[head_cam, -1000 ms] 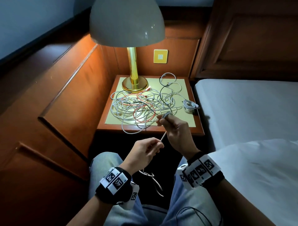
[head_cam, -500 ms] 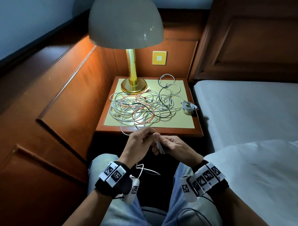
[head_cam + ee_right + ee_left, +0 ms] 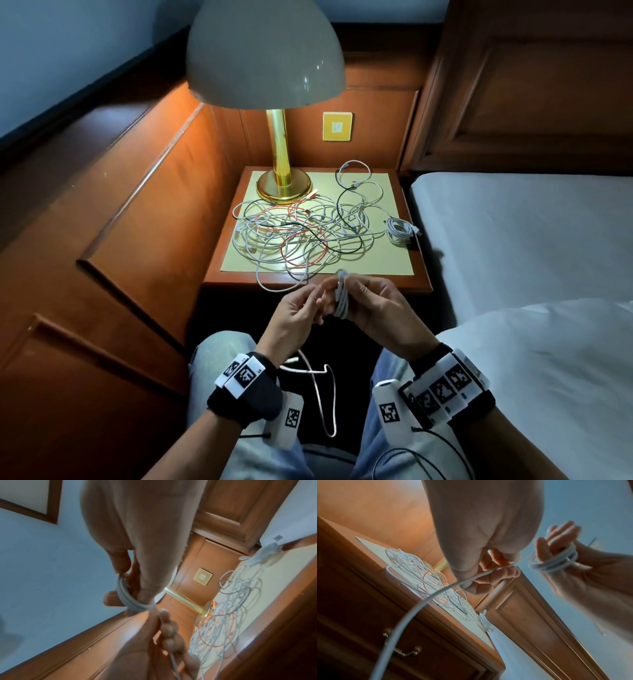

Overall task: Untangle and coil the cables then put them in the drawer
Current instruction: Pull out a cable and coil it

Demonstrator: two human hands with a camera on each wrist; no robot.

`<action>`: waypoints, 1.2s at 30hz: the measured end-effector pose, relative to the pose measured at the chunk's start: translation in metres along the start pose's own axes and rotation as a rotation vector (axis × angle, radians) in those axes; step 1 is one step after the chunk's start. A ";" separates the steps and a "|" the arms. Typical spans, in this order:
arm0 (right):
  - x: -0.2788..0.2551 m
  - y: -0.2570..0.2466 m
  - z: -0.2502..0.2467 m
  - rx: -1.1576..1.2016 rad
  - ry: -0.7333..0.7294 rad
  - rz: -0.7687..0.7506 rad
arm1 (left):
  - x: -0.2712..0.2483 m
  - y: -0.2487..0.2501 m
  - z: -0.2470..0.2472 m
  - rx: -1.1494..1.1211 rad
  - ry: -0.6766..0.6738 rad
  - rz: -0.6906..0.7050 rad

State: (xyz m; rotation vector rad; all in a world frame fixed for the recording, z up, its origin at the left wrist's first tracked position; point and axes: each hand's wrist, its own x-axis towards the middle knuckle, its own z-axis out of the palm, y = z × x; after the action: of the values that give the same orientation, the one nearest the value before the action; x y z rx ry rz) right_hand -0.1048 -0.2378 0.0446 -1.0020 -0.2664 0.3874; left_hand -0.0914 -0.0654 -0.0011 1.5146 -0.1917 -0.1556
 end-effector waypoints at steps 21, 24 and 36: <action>0.017 0.017 -0.033 -1.013 0.040 -0.056 | 0.003 0.009 -0.013 0.688 -0.006 0.458; 0.013 0.014 -0.033 -0.809 -0.002 0.053 | 0.007 0.014 -0.016 0.672 -0.018 0.497; -0.003 0.012 -0.025 -0.113 -0.116 0.339 | 0.014 -0.004 -0.028 0.491 -0.099 0.380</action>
State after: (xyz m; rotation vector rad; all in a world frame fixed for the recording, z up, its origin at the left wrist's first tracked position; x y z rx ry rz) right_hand -0.1000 -0.2520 0.0215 -1.1406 -0.2244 0.7470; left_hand -0.0714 -0.0411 -0.0056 1.9255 -0.6279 0.1319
